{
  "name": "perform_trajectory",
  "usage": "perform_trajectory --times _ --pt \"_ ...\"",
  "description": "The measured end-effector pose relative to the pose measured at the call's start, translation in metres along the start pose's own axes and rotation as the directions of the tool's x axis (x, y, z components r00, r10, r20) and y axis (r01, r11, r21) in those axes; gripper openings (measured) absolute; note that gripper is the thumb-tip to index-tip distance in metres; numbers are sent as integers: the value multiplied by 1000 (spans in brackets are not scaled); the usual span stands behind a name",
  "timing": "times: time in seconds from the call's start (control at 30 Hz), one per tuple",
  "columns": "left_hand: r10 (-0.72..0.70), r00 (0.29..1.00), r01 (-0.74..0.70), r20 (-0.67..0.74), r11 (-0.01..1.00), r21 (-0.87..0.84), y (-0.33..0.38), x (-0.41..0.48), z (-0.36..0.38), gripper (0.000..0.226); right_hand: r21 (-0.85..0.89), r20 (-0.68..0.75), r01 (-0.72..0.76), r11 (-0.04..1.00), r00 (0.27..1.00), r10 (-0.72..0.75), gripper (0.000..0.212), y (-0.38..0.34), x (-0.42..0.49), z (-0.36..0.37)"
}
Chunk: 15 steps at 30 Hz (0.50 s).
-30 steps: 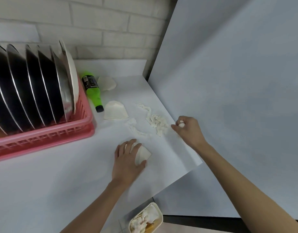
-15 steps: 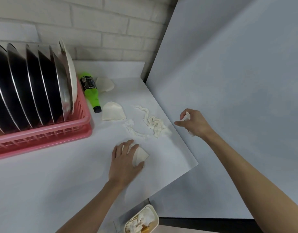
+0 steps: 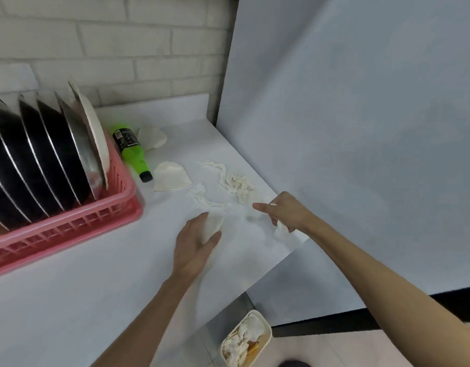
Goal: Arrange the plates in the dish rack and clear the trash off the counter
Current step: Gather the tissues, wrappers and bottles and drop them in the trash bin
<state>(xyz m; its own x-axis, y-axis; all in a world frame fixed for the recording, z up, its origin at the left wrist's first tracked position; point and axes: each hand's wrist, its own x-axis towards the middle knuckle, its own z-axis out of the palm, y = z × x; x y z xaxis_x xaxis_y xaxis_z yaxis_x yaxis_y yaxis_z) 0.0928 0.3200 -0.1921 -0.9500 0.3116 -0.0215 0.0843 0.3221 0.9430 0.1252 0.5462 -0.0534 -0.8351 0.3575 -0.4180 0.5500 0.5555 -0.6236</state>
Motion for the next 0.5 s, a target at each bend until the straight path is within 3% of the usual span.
perform_trajectory --times 0.1,0.23,0.4,0.5 --pt "-191 977 212 94 919 -334 25 -2 -8 45 133 64 -60 989 997 51 68 15 -15 8" --pt "-295 921 384 253 786 -485 60 -17 2 17 126 137 16 992 990 -34 50 37 -35 13" --pt "-284 746 661 602 420 -621 77 -40 30 42 253 156 30 967 985 -71 44 68 -74 9" --pt "-270 662 746 699 329 -580 83 -58 50 55 347 186 -38 937 982 -29 37 98 -107 6"
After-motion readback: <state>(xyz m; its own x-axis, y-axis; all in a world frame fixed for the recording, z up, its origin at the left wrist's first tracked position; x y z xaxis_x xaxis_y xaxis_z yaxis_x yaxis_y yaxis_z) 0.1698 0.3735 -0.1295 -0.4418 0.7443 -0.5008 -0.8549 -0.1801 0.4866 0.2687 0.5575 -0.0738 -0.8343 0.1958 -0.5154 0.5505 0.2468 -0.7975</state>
